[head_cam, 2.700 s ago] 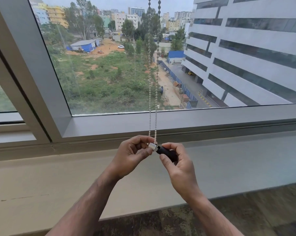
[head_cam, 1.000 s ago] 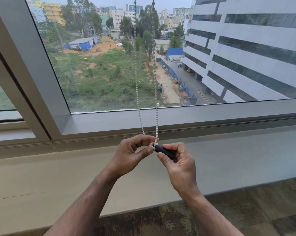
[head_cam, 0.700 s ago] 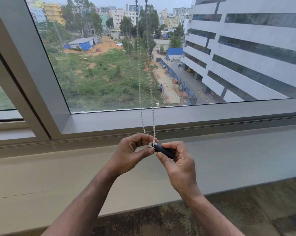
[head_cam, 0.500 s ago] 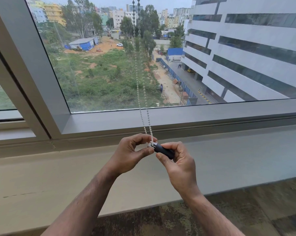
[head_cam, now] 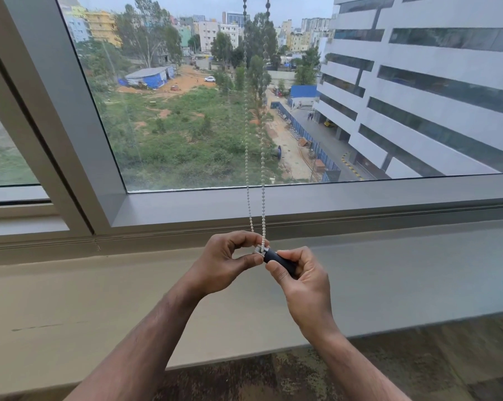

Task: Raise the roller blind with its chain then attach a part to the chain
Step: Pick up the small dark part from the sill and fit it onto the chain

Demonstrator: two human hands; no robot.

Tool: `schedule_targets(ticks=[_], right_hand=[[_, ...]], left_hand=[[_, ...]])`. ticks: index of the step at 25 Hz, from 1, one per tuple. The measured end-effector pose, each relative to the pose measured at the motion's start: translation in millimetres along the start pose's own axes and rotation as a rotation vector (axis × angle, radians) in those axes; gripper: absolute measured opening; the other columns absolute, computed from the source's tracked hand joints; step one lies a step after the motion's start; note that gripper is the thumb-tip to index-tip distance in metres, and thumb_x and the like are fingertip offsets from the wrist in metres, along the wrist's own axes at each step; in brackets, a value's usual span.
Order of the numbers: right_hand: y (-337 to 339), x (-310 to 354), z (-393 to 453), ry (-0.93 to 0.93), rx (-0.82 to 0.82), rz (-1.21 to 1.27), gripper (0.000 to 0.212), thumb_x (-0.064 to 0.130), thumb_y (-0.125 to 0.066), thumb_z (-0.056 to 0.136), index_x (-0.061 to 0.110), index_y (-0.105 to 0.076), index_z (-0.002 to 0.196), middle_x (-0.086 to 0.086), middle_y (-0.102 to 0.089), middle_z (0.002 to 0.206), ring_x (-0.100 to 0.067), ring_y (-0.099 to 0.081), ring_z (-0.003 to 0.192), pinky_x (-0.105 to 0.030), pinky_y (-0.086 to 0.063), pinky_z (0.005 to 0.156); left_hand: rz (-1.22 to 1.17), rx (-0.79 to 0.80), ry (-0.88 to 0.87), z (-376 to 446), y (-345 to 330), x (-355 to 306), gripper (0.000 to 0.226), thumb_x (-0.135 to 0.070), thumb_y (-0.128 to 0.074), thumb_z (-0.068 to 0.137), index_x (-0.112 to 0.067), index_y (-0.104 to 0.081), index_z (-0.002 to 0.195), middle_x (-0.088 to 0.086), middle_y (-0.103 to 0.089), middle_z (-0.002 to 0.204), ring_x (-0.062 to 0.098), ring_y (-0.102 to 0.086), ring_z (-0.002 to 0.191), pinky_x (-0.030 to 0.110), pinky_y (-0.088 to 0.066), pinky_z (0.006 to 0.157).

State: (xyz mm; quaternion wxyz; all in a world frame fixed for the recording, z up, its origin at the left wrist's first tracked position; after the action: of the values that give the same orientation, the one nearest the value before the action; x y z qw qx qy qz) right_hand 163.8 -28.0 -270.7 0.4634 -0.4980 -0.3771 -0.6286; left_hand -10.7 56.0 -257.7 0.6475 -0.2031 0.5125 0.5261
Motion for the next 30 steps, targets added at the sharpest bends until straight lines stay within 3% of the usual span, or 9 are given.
schedule_targets(ticks=[5, 8, 11, 14, 20, 26, 30], right_hand=[[-4.1, -7.2, -1.9, -0.091, 0.027, 0.115, 0.018, 0.009, -0.079, 0.087, 0.013, -0.068, 0.101, -0.009, -0.078, 0.097, -0.026, -0.076, 0.095, -0.045, -0.061, 0.09], [-4.4, -7.9, -0.2, -0.09, 0.062, 0.057, 0.018, 0.012, -0.079, 0.088, 0.02, -0.068, 0.1, -0.004, -0.077, 0.096, -0.019, -0.074, 0.092, -0.036, -0.061, 0.086], [-5.2, -9.5, 4.0, -0.061, 0.142, -0.103, 0.026, 0.016, -0.076, 0.09, 0.03, -0.068, 0.111, 0.009, -0.077, 0.102, -0.01, -0.071, 0.096, -0.031, -0.058, 0.088], [-10.0, -15.0, 7.4, -0.044, 0.181, -0.238, 0.037, 0.016, -0.074, 0.091, 0.037, -0.067, 0.121, 0.017, -0.074, 0.107, -0.003, -0.067, 0.1, -0.031, -0.058, 0.09], [-29.1, -25.3, 15.2, -0.015, 0.209, -0.333, 0.031, 0.011, -0.07, 0.092, 0.036, -0.066, 0.11, 0.013, -0.07, 0.106, -0.009, -0.068, 0.098, -0.038, -0.059, 0.088], [-44.7, -30.4, 27.1, 0.021, 0.213, -0.401, 0.028, 0.01, -0.066, 0.092, 0.033, -0.063, 0.108, 0.013, -0.071, 0.102, -0.002, -0.067, 0.099, -0.033, -0.057, 0.087], [-50.5, -30.3, 33.8, 0.023, 0.226, -0.436, 0.024, 0.013, -0.066, 0.092, 0.032, -0.061, 0.107, 0.013, -0.071, 0.1, -0.001, -0.067, 0.098, -0.028, -0.055, 0.083]], left_hand=[[0.063, 0.025, 0.005, -4.4, 1.3, -1.6, 0.023, -0.012, -0.079, 0.088, -0.013, -0.076, 0.111, -0.003, -0.08, 0.109, 0.015, -0.073, 0.11, 0.036, -0.054, 0.102], [0.128, 0.03, -0.028, -5.8, 4.3, -2.4, 0.025, -0.012, -0.082, 0.086, -0.017, -0.077, 0.11, -0.003, -0.076, 0.112, 0.016, -0.067, 0.116, 0.031, -0.05, 0.103], [0.17, -0.009, -0.027, -8.8, 4.7, -0.4, 0.034, -0.013, -0.085, 0.082, -0.024, -0.079, 0.114, 0.003, -0.067, 0.115, 0.018, -0.059, 0.123, 0.026, -0.047, 0.106], [0.23, -0.061, -0.015, -13.2, 1.2, 2.8, 0.039, -0.01, -0.086, 0.081, -0.027, -0.078, 0.115, 0.001, -0.069, 0.114, 0.017, -0.058, 0.123, 0.025, -0.048, 0.103], [0.274, -0.147, -0.032, -17.8, 0.2, 5.9, 0.025, -0.006, -0.083, 0.083, -0.022, -0.079, 0.102, -0.008, -0.069, 0.107, 0.017, -0.066, 0.104, 0.024, -0.05, 0.082], [0.284, -0.241, 0.01, -23.2, 2.7, 11.9, 0.028, -0.001, -0.08, 0.085, -0.02, -0.081, 0.107, -0.006, -0.07, 0.106, 0.017, -0.069, 0.095, 0.036, -0.055, 0.082], [0.286, -0.271, 0.013, -24.2, 5.4, 13.2, 0.028, -0.005, -0.078, 0.088, -0.022, -0.08, 0.109, -0.008, -0.07, 0.109, 0.016, -0.068, 0.103, 0.027, -0.051, 0.085]])
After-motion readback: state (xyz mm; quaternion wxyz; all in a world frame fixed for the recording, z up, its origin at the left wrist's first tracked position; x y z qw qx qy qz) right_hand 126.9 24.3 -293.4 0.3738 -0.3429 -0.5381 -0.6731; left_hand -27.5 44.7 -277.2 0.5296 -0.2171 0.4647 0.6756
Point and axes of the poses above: each hand's wrist, its own z-axis towards the middle knuckle, its own y-axis out of the back of the hand, x = y × z, the point moved 2 cm from there along z, towards the middle knuckle
